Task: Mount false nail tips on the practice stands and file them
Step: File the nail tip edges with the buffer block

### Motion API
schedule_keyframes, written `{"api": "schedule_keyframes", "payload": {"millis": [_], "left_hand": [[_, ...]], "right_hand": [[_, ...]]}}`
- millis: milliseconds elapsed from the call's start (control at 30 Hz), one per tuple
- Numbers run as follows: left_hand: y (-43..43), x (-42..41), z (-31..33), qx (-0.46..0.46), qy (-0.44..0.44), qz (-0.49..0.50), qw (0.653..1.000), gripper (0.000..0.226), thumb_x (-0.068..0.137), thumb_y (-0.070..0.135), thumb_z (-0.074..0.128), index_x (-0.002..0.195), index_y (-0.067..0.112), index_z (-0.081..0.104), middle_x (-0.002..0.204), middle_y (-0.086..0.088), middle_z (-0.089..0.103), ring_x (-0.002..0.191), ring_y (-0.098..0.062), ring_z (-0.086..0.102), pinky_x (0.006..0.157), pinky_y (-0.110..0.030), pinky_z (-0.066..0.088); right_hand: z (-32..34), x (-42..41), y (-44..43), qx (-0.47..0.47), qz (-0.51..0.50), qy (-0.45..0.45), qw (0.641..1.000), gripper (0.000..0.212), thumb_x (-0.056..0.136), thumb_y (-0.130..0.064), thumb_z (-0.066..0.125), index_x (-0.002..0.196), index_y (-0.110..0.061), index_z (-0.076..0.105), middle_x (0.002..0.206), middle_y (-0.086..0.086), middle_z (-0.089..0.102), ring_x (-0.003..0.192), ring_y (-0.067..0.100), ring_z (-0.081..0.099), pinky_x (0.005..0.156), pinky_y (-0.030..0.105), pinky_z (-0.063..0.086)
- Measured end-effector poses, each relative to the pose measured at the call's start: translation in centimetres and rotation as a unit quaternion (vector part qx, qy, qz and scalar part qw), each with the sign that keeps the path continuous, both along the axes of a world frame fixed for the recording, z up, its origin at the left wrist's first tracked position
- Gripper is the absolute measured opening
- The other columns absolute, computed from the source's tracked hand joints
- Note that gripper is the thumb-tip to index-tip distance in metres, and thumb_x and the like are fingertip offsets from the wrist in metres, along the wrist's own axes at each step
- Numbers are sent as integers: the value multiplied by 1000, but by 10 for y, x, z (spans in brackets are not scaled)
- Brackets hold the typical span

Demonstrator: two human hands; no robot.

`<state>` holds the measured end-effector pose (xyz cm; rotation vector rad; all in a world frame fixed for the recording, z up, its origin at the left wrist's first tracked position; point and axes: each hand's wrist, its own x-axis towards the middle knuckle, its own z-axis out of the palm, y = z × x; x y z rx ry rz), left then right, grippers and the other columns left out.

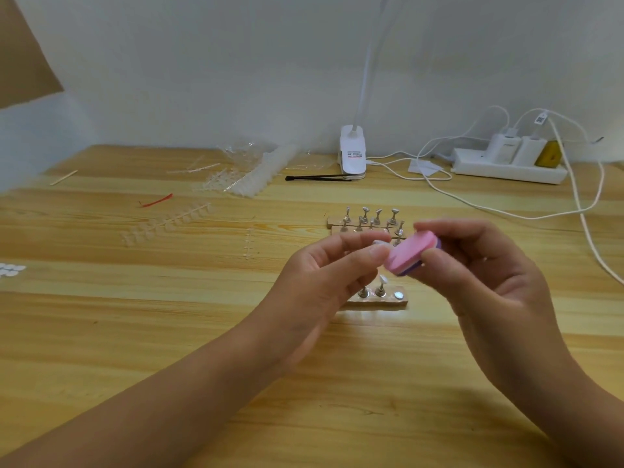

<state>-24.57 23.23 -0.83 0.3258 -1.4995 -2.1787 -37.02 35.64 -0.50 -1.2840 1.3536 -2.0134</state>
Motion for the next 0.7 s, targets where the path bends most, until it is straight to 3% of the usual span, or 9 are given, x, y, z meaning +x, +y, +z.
{"api": "schedule_keyframes", "payload": {"millis": [133,267,567,700], "left_hand": [[2,0,0,4,8,-18,1000,20,81,20,73,101,18,78,102,-5,74,89,-10,68,80,-17,53],[0,0,2,23,11,-17,1000,22,81,18,73,102,20,78,99,-1,74,90,-7,66,81,-16,52],[0,0,0,41,29,-15,999,19,82,13,69,93,28,73,102,-7,69,95,-16,66,84,-22,54],[1,-1,-2,72,33,-21,997,25,79,11,72,101,21,68,94,-2,69,88,-13,67,78,-22,54]], "right_hand": [[1,1,0,20,29,2,999,18,80,-21,77,96,-25,72,99,4,74,90,20,71,79,26,56],[1,0,2,-1,1,-22,1000,28,75,-33,80,98,-21,71,92,5,73,89,23,70,83,33,57],[1,1,0,32,28,-6,999,19,72,-26,76,90,-22,70,91,8,73,89,22,70,80,30,57],[4,-1,3,-29,-29,-29,999,35,70,-40,81,96,-21,69,89,2,71,90,24,69,81,30,57]]}}
